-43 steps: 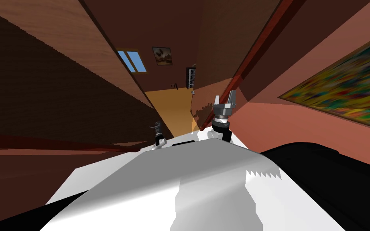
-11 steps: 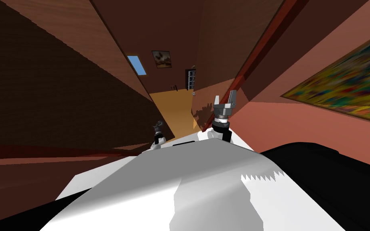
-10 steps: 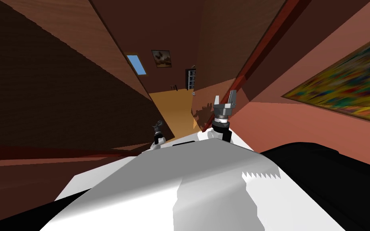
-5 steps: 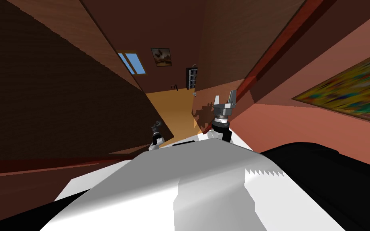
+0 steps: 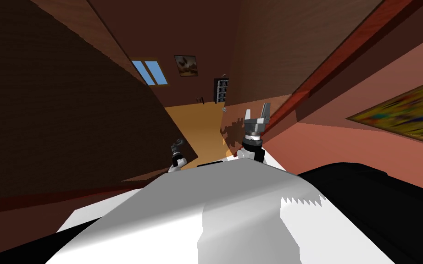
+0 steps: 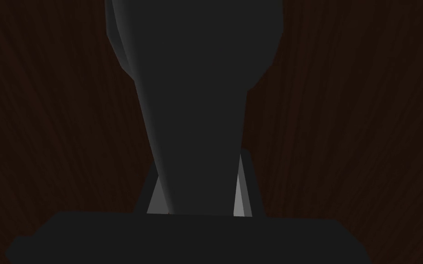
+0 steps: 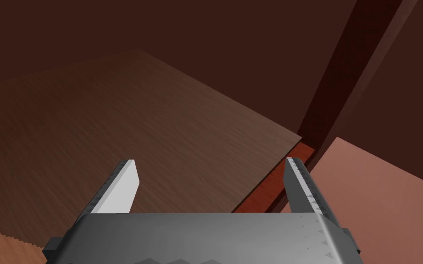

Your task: Push the door open

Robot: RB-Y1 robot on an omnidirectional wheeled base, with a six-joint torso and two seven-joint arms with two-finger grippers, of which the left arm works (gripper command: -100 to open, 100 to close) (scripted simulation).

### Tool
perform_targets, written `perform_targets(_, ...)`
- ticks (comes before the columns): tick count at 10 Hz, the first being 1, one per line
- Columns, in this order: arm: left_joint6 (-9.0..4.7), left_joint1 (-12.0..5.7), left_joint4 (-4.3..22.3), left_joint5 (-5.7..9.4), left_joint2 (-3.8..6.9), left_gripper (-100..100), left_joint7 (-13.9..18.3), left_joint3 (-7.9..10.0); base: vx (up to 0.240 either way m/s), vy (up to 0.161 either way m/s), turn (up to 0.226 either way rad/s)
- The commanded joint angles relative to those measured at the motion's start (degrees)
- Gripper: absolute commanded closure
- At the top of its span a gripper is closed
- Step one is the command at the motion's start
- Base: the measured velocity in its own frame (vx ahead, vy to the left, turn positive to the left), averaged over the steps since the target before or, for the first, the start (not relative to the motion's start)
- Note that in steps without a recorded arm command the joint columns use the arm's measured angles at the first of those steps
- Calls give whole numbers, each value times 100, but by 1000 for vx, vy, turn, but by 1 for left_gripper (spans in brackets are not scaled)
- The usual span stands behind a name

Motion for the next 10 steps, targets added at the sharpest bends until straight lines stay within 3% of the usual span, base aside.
perform_targets(1,-159,8,33,56,89,100,-10,121,168,-3,19)
perform_targets(8,-317,106,23,224,13,100,-81,437,185,-11,32)
perform_targets(10,-317,106,23,224,13,100,-81,437,78,4,11)
